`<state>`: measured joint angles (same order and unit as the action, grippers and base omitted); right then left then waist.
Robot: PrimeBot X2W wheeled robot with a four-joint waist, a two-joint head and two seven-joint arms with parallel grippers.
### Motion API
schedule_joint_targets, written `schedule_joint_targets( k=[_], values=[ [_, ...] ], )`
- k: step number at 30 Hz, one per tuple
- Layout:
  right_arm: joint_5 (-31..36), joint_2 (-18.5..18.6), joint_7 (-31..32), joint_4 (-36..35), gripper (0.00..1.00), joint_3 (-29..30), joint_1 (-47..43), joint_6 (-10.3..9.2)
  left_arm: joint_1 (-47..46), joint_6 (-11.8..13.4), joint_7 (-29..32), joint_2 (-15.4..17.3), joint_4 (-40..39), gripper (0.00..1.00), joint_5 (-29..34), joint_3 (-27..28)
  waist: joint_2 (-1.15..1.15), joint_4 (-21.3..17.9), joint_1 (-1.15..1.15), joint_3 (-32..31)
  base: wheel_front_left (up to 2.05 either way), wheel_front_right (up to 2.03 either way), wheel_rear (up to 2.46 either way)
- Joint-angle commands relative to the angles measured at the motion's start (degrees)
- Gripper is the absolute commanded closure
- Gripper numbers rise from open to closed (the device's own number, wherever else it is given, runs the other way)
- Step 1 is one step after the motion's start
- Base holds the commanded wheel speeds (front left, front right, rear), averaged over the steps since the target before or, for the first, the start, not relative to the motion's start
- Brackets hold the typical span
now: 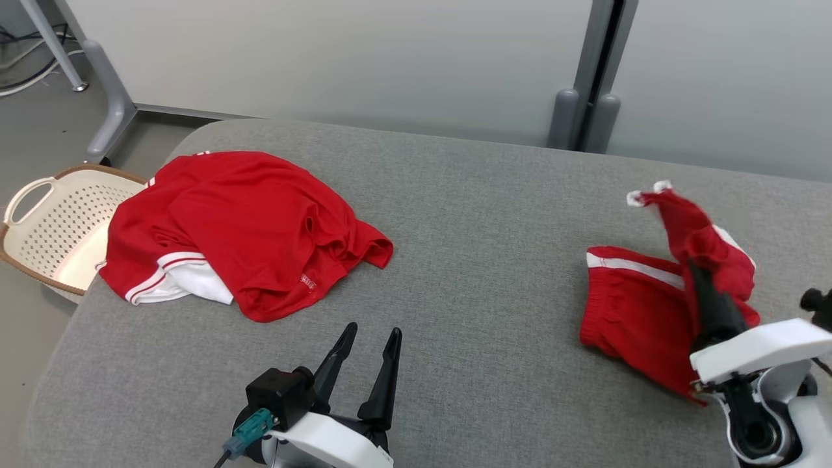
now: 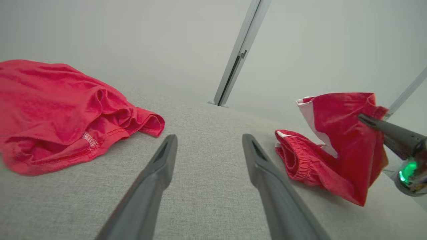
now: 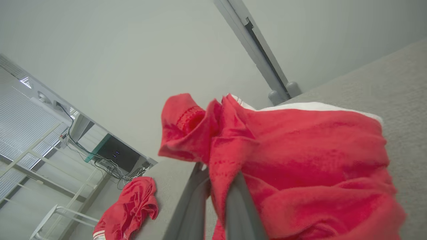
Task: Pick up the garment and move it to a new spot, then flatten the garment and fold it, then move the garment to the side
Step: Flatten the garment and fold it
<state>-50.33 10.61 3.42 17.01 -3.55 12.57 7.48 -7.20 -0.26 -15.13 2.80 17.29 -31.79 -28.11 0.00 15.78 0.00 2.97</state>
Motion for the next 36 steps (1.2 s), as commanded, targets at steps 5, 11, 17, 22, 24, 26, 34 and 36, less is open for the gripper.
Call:
schedule_joint_targets(
  k=[5, 11, 17, 22, 24, 26, 34, 36],
  values=[
    [-1.26, 2.61, -1.5, 0.87, 1.0, -6.62, -1.34, 0.02, 0.94, 0.21, -0.02, 0.22, 0.01, 0.0, 0.31, 0.36, 0.0, 1.55, 0.0, -0.22, 0.0, 0.0, 0.0],
    [-2.03, 3.94, -2.74, 3.07, 0.94, -11.49, -0.51, 0.02, 1.13, 0.23, -0.02, 0.22, 0.05, 0.0, 0.4, 0.27, 0.0, 2.59, 0.0, 0.04, 0.0, 0.0, 0.0],
    [-4.05, 4.64, -2.11, 5.01, 0.0, -16.91, 0.72, 0.02, 0.79, 0.49, -0.02, 0.22, -0.19, 0.0, 0.47, -0.1, 0.0, 3.27, 0.0, 1.0, 0.0, 0.0, 0.0],
    [-4.74, 6.0, -1.81, 6.41, 0.0, -21.48, 1.86, 0.02, 0.35, 0.66, -0.02, 0.21, -0.41, 0.0, 0.51, -0.58, 0.0, 3.52, 0.0, 1.81, 0.0, 0.0, 0.0],
    [-4.78, 5.99, -2.08, 7.45, 0.0, -22.92, 2.26, 0.02, -0.01, 0.72, -0.02, 0.22, -0.4, 0.0, 0.28, -0.72, 0.0, 3.59, 0.0, 2.06, 0.0, 0.0, 0.0],
    [-5.47, 5.9, -1.37, 9.13, 0.0, -23.89, 2.45, 0.02, -0.38, 0.83, -0.02, 0.22, -0.45, 0.0, 0.08, -0.74, 0.0, 3.61, 0.0, 2.27, 0.0, 0.0, 0.0],
    [-5.06, 6.01, -1.66, 13.59, 0.0, -26.77, 4.62, 0.02, -0.55, 1.27, -0.02, 0.21, -0.78, 0.0, -0.28, -0.61, 0.0, 3.07, 0.0, 2.89, 0.0, 0.0, 0.0],
    [-5.18, 6.25, -2.54, 13.33, 0.0, -27.19, 5.32, 0.02, -0.51, 1.25, -0.02, 0.21, -0.8, 0.0, -0.36, -0.57, 0.0, 2.5, 0.0, 2.91, 0.0, 0.0, 0.0]
  ],
)
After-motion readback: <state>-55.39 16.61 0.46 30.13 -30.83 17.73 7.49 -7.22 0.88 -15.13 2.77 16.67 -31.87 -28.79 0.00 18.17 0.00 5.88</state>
